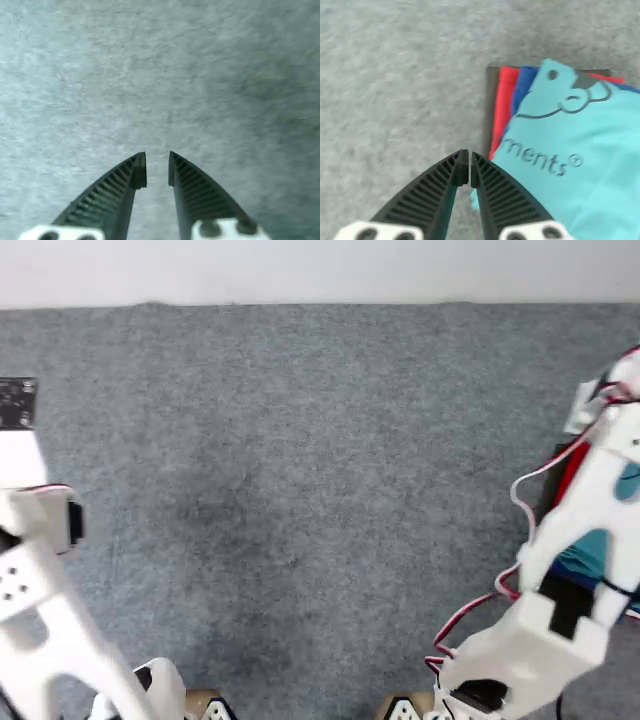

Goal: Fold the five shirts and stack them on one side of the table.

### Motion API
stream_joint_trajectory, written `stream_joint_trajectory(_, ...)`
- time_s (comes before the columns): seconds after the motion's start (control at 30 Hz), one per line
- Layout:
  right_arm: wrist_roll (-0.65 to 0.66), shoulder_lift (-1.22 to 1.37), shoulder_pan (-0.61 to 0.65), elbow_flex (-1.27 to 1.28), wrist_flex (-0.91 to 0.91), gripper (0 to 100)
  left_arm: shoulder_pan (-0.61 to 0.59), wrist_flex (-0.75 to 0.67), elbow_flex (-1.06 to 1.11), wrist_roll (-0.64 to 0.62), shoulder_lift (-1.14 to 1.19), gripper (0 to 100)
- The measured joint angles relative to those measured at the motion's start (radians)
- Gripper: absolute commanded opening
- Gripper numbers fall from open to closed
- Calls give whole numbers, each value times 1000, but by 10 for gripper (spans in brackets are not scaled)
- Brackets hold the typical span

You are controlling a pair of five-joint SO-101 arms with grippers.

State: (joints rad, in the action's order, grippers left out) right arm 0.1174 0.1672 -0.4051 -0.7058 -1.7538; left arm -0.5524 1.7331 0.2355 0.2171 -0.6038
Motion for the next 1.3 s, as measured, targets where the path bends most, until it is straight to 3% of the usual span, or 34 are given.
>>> stream_joint_trajectory(0.17, -81, -206, 112, 238, 0, 10, 144, -61, 126, -163, -72, 9)
stream_joint_trajectory(0.33, -233, -425, 250, 516, 28, 10, 298, -196, 293, -304, -152, 14)
stream_joint_trajectory(0.5, -339, -620, 298, 845, 195, 10, 446, -396, 479, -417, -304, 14)
stream_joint_trajectory(0.67, -361, -852, 299, 1201, 427, 9, 551, -612, 712, -439, -483, 14)
stream_joint_trajectory(0.93, -361, -1209, 362, 1743, 732, 9, 588, -836, 1039, -439, -640, 14)
stream_joint_trajectory(1.3, -361, -1663, 499, 2283, 876, 9, 588, -890, 1272, -439, -710, 14)
